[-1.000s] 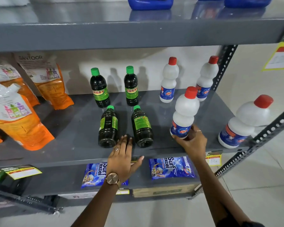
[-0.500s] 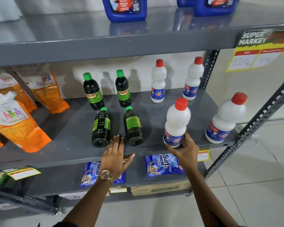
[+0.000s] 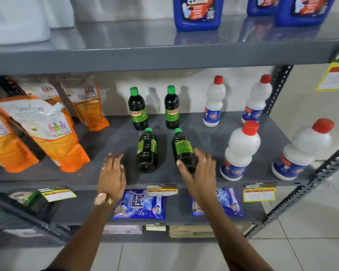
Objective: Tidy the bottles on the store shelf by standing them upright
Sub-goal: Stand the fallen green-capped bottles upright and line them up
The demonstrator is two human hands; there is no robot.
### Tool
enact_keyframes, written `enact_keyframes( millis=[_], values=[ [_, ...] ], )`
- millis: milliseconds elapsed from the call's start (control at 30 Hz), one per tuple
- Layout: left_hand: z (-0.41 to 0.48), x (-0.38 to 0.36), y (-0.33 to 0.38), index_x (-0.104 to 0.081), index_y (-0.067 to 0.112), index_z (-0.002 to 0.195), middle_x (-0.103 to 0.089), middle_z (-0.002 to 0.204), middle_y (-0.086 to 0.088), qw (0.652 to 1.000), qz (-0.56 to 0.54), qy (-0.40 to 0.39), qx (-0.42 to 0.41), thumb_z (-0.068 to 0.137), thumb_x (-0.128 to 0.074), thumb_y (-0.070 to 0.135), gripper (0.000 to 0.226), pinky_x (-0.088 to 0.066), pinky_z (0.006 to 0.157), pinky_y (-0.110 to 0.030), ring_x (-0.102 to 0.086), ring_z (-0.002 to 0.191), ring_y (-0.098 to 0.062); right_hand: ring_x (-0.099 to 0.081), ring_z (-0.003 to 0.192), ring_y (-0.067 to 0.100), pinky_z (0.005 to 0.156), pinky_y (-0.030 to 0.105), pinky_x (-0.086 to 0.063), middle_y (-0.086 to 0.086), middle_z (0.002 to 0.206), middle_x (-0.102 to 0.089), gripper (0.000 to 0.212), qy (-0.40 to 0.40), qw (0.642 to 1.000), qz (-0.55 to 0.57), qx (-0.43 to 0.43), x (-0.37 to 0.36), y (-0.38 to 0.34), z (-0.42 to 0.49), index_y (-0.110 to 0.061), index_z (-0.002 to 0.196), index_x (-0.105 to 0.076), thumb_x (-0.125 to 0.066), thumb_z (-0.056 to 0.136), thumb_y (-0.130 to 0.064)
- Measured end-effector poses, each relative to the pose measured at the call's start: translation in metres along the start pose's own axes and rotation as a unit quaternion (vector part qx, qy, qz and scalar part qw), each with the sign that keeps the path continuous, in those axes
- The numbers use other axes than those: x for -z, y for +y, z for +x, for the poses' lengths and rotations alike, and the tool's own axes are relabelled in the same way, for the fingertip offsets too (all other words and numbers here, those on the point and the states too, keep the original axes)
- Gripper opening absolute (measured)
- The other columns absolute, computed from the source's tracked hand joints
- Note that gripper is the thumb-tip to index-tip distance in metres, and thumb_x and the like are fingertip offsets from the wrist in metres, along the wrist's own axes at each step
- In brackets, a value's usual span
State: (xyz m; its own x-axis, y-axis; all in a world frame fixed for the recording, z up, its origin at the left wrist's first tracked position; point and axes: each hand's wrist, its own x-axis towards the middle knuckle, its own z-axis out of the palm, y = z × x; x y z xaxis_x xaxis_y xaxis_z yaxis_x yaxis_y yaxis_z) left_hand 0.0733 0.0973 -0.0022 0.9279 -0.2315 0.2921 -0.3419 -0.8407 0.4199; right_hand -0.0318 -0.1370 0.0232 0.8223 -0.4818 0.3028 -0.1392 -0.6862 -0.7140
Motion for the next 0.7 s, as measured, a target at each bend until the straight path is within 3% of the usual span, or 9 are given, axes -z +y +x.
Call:
enact_keyframes(
  millis=[100,200,267,367,467,533,600,700],
  values=[
    [0.029,-0.012,-0.034,-0.046,-0.006,0.128,-0.047,0.133,-0.031,0.995,0.018,-0.098,0.009,0.087,-0.020,0.033,0.062,-0.027,0.109,-0.053,-0.040,0.126,-0.048,-0.042,0.132,0.034,0.104,0.044,-0.035,0.016,0.145,-0.044,0.087,-0.135,0.962,-0.098,-0.216,-0.014,-0.018,0.067,-0.007,0.140,-0.040,-0.061,0.078,-0.064],
    [0.045,-0.025,-0.038,-0.038,-0.009,0.133,-0.037,0.141,-0.031,0.990,0.034,-0.135,-0.027,0.088,-0.025,0.033,0.063,-0.014,0.112,-0.048,-0.029,0.134,-0.046,-0.052,0.123,0.035,0.098,0.042,-0.042,0.016,0.136,-0.053,0.086,-0.214,0.934,-0.071,-0.277,-0.025,-0.021,0.095,-0.007,0.133,-0.048,-0.069,0.070,-0.062],
    [0.046,-0.029,-0.043,-0.036,-0.007,0.135,-0.035,0.144,-0.028,0.990,0.028,-0.130,-0.038,0.090,-0.023,0.036,0.064,-0.013,0.114,-0.045,-0.027,0.136,-0.042,-0.058,0.109,0.036,0.089,0.039,-0.046,0.018,0.124,-0.061,0.074,-0.184,0.943,-0.059,-0.269,-0.038,-0.018,0.092,-0.006,0.121,-0.056,-0.070,0.071,-0.059],
    [0.044,-0.031,-0.048,-0.033,-0.003,0.138,-0.033,0.148,-0.022,0.991,0.030,-0.117,-0.060,0.091,-0.026,0.035,0.061,-0.007,0.115,-0.038,-0.023,0.140,-0.034,-0.059,0.087,0.034,0.074,0.034,-0.043,0.018,0.106,-0.066,0.057,-0.067,0.969,-0.024,-0.238,-0.053,-0.015,0.079,-0.004,0.101,-0.060,-0.070,0.075,-0.055],
    [0.044,-0.032,-0.051,-0.034,-0.001,0.138,-0.034,0.147,-0.021,0.992,0.028,-0.100,-0.074,0.090,-0.020,0.039,0.065,-0.007,0.115,-0.037,-0.025,0.139,-0.033,-0.059,0.092,0.028,0.071,0.025,-0.039,0.008,0.100,-0.059,0.056,0.060,0.984,0.097,-0.134,-0.060,-0.015,0.077,-0.004,0.113,-0.053,-0.076,0.076,-0.039],
    [0.045,-0.033,-0.052,-0.034,-0.001,0.138,-0.035,0.147,-0.021,0.992,0.029,-0.089,-0.085,0.087,-0.016,0.042,0.069,-0.007,0.115,-0.036,-0.026,0.139,-0.033,-0.056,0.091,0.015,0.069,0.008,-0.041,-0.001,0.102,-0.056,0.062,0.070,0.981,0.157,-0.089,-0.065,-0.018,0.081,-0.007,0.121,-0.049,-0.081,0.073,-0.030],
    [0.045,-0.034,-0.053,-0.033,0.000,0.139,-0.033,0.148,-0.019,0.992,0.025,-0.088,-0.089,0.086,-0.014,0.044,0.071,-0.006,0.115,-0.035,-0.024,0.140,-0.032,-0.053,0.094,0.008,0.066,-0.007,-0.033,-0.004,0.107,-0.054,0.069,0.058,0.980,0.175,-0.079,-0.069,-0.019,0.084,-0.006,0.127,-0.046,-0.083,0.072,-0.026],
    [0.045,-0.035,-0.053,-0.032,0.001,0.140,-0.031,0.150,-0.018,0.992,0.024,-0.082,-0.089,0.086,-0.013,0.045,0.072,-0.004,0.115,-0.034,-0.021,0.141,-0.030,-0.051,0.097,0.007,0.065,-0.010,-0.030,-0.005,0.110,-0.053,0.073,0.071,0.975,0.193,-0.086,-0.076,-0.017,0.088,-0.004,0.130,-0.042,-0.084,0.071,-0.019]
  ],
)
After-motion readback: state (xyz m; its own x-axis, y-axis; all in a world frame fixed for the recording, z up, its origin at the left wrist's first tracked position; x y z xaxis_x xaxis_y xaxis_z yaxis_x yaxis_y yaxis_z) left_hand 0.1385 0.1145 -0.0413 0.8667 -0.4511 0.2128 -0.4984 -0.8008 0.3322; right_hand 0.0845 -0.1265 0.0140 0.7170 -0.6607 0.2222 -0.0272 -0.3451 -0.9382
